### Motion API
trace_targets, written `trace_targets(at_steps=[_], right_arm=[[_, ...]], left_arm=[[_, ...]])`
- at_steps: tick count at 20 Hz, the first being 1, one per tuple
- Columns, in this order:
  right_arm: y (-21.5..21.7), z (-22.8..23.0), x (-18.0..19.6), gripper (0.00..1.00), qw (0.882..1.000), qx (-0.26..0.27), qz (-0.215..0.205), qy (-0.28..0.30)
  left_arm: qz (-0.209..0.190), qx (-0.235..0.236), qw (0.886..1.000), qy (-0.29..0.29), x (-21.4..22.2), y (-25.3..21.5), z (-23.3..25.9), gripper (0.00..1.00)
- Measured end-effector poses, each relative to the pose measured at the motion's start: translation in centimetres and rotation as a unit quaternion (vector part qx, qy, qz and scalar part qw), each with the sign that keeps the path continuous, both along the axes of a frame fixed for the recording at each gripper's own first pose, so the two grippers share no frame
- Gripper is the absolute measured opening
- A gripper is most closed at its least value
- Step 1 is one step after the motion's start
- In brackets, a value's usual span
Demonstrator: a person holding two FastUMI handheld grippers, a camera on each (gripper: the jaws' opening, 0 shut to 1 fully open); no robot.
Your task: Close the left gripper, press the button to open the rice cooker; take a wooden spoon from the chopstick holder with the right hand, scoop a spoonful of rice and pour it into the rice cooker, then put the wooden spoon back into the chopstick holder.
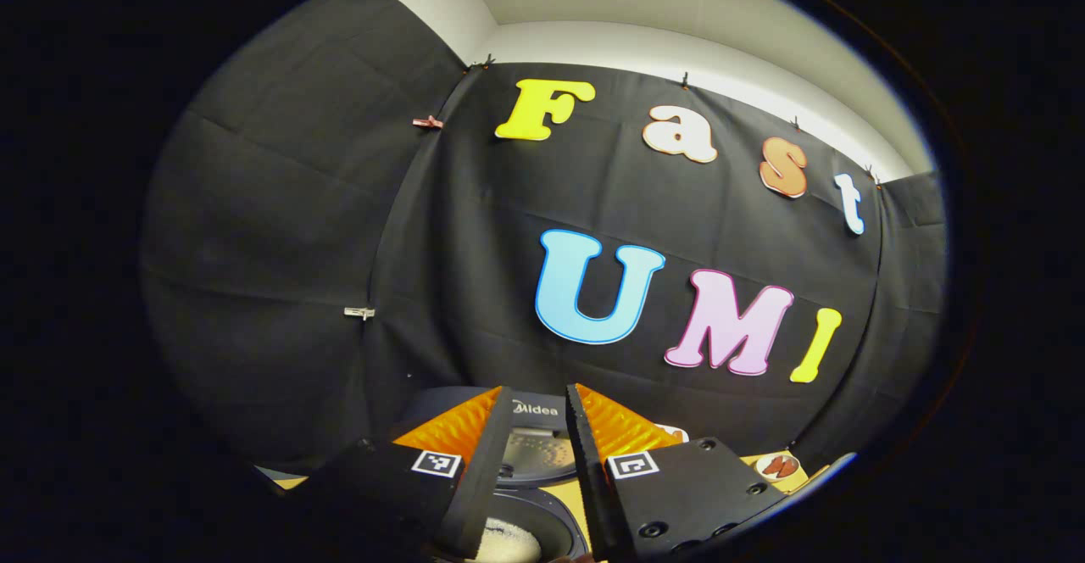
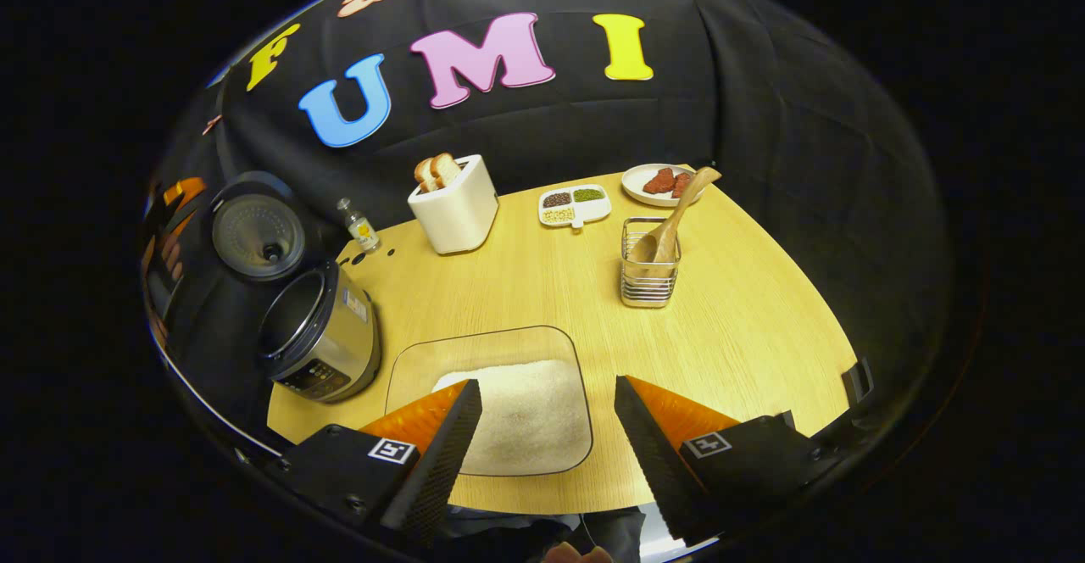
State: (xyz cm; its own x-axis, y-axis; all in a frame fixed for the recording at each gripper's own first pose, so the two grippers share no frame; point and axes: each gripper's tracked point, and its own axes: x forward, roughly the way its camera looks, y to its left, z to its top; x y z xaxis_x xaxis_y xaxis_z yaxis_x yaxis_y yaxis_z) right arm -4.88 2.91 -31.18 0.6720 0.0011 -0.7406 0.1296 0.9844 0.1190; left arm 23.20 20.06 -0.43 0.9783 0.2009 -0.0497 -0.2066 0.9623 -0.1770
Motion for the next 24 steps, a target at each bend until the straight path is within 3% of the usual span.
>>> trace_targets(at_steps=[8, 13, 17, 19, 21, 22, 24], right_arm=[[2.0, 0.5, -1.0, 0.99, 0.999, 0.007, 0.031, 0.011], [3.4, -0.4, -1.3, 0.99, 0.999, 0.017, 0.044, 0.020], [4.7, -0.9, -1.0, 0.99, 0.998, 0.025, 0.056, 0.021], [5.1, -1.0, -1.0, 0.99, 0.998, 0.031, 0.057, 0.022], [5.4, -0.7, -0.7, 0.99, 0.998, 0.036, 0.057, 0.017], [5.3, -0.7, -0.7, 0.99, 0.998, 0.035, 0.058, 0.015], [5.0, -1.0, -0.8, 0.99, 0.998, 0.040, 0.051, 0.016]], left_arm=[[0.033, 0.011, 0.999, 0.030, 5.7, 2.9, -1.7, 0.48], [0.034, 0.068, 0.994, 0.080, 7.7, 3.3, -2.3, 0.51], [-0.009, 0.074, 0.992, 0.106, 9.1, 1.9, -1.9, 0.49], [-0.012, 0.062, 0.990, 0.127, 9.0, 1.6, -2.8, 0.42], [-0.005, 0.067, 0.988, 0.141, 7.6, 1.3, -3.5, 0.57], [0.000, 0.059, 0.987, 0.151, 6.9, 1.1, -4.1, 0.44], [0.002, 0.043, 0.988, 0.149, 5.0, 0.6, -4.4, 0.48]])
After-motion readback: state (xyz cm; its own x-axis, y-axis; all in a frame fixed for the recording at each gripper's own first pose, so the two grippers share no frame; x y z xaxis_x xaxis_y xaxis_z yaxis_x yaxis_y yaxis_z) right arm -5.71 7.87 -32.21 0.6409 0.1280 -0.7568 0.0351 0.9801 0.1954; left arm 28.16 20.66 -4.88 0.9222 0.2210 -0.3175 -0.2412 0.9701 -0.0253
